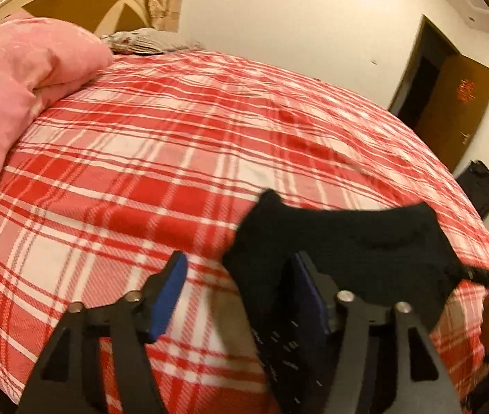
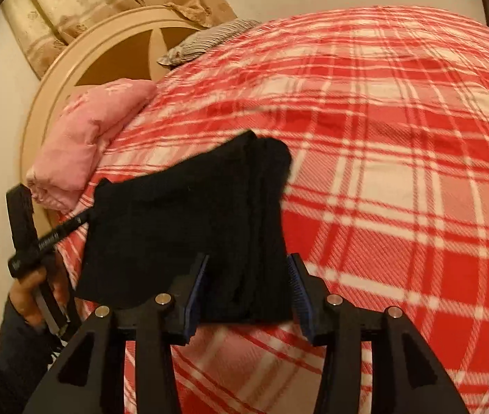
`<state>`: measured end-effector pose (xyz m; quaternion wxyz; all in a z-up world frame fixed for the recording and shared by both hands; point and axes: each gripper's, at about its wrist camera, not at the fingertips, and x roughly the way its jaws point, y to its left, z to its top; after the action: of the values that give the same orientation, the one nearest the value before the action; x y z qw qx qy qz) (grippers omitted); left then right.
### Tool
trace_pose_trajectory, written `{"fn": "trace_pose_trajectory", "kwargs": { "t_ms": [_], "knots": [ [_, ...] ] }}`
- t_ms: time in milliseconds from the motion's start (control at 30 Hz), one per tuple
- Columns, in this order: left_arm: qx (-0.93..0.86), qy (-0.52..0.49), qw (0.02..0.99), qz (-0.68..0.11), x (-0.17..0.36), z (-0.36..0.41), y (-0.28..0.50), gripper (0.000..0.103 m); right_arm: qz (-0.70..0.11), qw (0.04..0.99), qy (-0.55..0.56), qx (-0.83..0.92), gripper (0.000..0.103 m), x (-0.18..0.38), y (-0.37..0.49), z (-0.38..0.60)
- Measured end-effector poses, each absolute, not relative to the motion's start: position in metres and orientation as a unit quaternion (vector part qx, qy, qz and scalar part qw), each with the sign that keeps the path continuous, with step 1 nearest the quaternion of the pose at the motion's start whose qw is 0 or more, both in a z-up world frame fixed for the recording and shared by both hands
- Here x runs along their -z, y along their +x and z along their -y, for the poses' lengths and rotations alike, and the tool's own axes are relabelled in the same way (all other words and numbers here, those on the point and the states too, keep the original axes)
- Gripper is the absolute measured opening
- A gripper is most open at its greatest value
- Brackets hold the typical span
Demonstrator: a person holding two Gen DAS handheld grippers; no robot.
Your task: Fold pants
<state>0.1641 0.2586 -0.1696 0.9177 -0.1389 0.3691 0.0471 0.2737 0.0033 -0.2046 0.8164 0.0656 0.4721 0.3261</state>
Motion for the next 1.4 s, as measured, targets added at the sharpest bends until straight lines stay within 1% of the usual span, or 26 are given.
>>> {"fn": "trace_pose_trajectory", "kwargs": {
  "t_ms": [33, 67, 133, 200, 300, 433, 633, 733, 833, 1033, 1233, 1300, 1400],
  "knots": [
    [-0.054, -0.141, 0.916, -0.372, 0.173, -0.261, 0.168, 0.072, -0.473, 0.817, 0.072, -0.323, 0.058, 0.207, 0.274, -0.001],
    [-0.057, -0.147, 0.912, -0.379, 0.178, -0.263, 0.171, 0.074, -0.476, 0.815, 0.080, -0.321, 0.060, 0.210, 0.276, 0.002],
    [-0.060, -0.151, 0.907, -0.387, 0.186, -0.264, 0.174, 0.074, -0.478, 0.812, 0.096, -0.323, 0.060, 0.214, 0.280, 0.005],
    [-0.066, -0.148, 0.910, -0.382, 0.187, -0.263, 0.171, 0.079, -0.475, 0.813, 0.095, -0.323, 0.060, 0.214, 0.280, 0.005],
    [-0.077, -0.136, 0.910, -0.383, 0.185, -0.261, 0.168, 0.082, -0.471, 0.818, 0.087, -0.320, 0.060, 0.213, 0.279, 0.004],
    [-0.089, -0.106, 0.914, -0.383, 0.177, -0.251, 0.162, 0.082, -0.469, 0.820, 0.084, -0.316, 0.061, 0.212, 0.278, 0.005],
    [-0.085, -0.101, 0.917, -0.377, 0.168, -0.245, 0.149, 0.082, -0.461, 0.834, 0.060, -0.298, 0.063, 0.205, 0.271, 0.003],
    [-0.082, -0.087, 0.918, -0.378, 0.166, -0.238, 0.144, 0.082, -0.465, 0.836, 0.055, -0.286, 0.070, 0.208, 0.273, 0.003],
    [-0.078, -0.092, 0.917, -0.380, 0.165, -0.235, 0.138, 0.082, -0.464, 0.841, 0.059, -0.273, 0.070, 0.202, 0.267, 0.008],
    [-0.064, -0.089, 0.928, -0.355, 0.144, -0.217, 0.112, 0.082, -0.392, 0.886, -0.001, -0.249, 0.070, 0.157, 0.216, 0.010],
    [-0.040, -0.071, 0.940, -0.331, 0.120, -0.193, 0.094, 0.083, -0.332, 0.907, -0.014, -0.258, 0.070, 0.121, 0.167, 0.014],
    [-0.031, -0.064, 0.945, -0.320, 0.111, -0.185, 0.088, 0.087, -0.317, 0.913, -0.020, -0.255, 0.070, 0.112, 0.156, 0.014],
    [-0.024, -0.055, 0.951, -0.302, 0.099, -0.175, 0.077, 0.087, -0.297, 0.921, -0.014, -0.251, 0.070, 0.102, 0.143, 0.017]
  ]
}}
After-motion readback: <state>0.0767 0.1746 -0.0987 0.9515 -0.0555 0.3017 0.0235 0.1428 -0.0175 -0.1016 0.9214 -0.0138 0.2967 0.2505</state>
